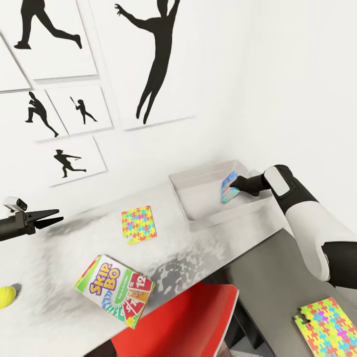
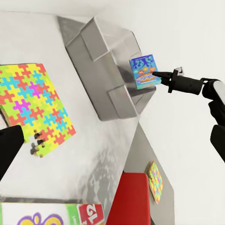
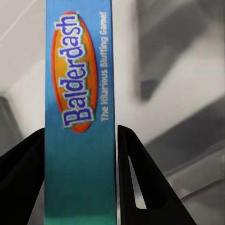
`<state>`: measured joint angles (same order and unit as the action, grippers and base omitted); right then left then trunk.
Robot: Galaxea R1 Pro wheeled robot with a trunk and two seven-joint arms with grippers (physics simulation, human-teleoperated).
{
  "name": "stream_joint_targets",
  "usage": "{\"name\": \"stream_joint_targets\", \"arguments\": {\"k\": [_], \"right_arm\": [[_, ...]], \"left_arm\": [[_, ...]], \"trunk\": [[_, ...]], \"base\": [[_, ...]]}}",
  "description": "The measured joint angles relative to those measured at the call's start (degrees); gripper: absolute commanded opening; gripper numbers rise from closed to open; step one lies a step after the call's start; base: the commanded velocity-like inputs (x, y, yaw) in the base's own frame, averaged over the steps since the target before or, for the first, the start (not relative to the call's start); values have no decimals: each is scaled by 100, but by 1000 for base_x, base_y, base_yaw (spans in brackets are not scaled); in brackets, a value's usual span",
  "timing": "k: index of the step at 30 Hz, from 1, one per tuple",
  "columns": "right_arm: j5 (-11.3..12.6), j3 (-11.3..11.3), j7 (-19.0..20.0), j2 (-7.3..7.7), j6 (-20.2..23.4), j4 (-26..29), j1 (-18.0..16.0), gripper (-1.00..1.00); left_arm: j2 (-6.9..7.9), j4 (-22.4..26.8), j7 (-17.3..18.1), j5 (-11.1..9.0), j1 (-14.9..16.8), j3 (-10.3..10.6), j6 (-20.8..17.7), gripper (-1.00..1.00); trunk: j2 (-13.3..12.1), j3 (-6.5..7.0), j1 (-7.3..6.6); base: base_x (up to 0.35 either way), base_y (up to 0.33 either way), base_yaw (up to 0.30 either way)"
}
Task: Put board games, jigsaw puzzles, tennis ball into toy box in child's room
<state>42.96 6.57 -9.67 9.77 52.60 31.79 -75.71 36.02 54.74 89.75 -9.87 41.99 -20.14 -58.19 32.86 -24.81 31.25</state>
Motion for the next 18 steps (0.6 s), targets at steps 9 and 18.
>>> {"name": "stream_joint_targets", "arguments": {"k": [9,18], "right_arm": [[1,130,5,7,-26,4,0,-100],[0,138,5,14,-38,21,-46,-100]], "left_arm": [[7,1,0,1,-1,0,0,100],[8,1,0,1,0,2,0,100]], "trunk": [[0,-84,0],[0,-167,0]], "base": [[0,0,0],[0,0,0]]}}
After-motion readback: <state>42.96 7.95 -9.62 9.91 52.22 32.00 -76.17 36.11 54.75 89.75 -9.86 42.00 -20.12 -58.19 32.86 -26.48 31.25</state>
